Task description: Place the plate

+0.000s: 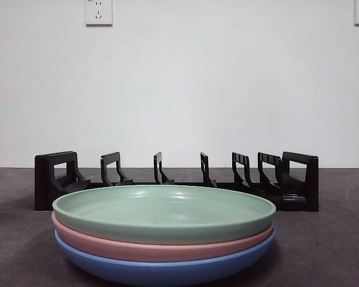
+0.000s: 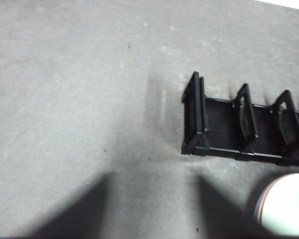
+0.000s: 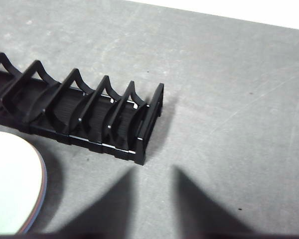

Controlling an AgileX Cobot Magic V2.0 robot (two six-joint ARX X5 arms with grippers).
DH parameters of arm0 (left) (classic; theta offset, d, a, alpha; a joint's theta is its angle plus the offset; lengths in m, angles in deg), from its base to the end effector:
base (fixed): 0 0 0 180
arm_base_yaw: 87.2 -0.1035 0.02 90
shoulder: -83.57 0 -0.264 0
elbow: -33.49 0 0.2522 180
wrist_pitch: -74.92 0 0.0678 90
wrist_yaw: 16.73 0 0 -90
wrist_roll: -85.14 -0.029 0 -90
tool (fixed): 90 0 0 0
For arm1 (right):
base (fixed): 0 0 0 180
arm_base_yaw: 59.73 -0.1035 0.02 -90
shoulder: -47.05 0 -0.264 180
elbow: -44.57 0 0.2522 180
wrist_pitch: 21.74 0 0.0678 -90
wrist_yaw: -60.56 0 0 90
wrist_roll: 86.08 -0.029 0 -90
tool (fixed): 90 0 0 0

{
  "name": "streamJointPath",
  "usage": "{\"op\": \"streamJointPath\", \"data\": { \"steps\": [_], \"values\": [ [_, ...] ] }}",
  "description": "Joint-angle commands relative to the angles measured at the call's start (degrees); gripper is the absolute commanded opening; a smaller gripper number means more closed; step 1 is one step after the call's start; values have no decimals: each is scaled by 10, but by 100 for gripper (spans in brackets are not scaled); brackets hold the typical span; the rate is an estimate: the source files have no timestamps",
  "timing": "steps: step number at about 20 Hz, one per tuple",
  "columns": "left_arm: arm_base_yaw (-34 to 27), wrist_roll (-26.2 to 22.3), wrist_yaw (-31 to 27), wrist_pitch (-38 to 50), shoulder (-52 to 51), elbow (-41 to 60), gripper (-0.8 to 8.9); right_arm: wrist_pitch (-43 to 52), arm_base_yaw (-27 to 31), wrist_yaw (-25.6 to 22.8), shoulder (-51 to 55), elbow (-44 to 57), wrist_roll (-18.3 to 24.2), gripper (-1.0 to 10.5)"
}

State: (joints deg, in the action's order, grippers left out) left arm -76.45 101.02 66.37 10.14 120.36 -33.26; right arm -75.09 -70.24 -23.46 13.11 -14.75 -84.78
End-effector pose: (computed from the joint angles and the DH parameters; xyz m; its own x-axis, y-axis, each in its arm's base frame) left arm 0.1052 -0.0164 0.3324 0.8231 -0.0340 -0.5669 -0.0686 0.9849 -0.1587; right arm 0.1117 0.0238 0.3137 0.8446 0.2627 -0.4665 -0.2823 0.9589 0.0288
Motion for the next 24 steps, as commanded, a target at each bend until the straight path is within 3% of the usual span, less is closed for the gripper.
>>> {"op": "streamJointPath", "data": {
  "steps": [1, 11, 12, 13, 15, 20, 24],
  "values": [
    [2, -3, 13, 9, 2, -7, 7, 7, -3, 0, -3, -5, -9, 20],
    [1, -4, 13, 10, 1, -7, 7, 10, -3, 0, -3, -5, -9, 20],
    [0, -44, 1, 19, 1, -5, 8, 10, -3, 0, -3, -5, -9, 20],
    [-2, -46, -5, 35, -6, 2, 8, 10, -3, 0, -3, -5, -9, 20],
    [-12, -54, -6, 136, -48, 73, 8, 10, -3, 0, -3, -5, -9, 20],
    [-83, -153, -6, 481, -225, 376, 8, 10, -3, 0, -3, -5, -9, 20],
    [-119, -152, -6, 528, -338, 497, 8, 10, -3, 0, -3, -5, -9, 20]
  ]
}}
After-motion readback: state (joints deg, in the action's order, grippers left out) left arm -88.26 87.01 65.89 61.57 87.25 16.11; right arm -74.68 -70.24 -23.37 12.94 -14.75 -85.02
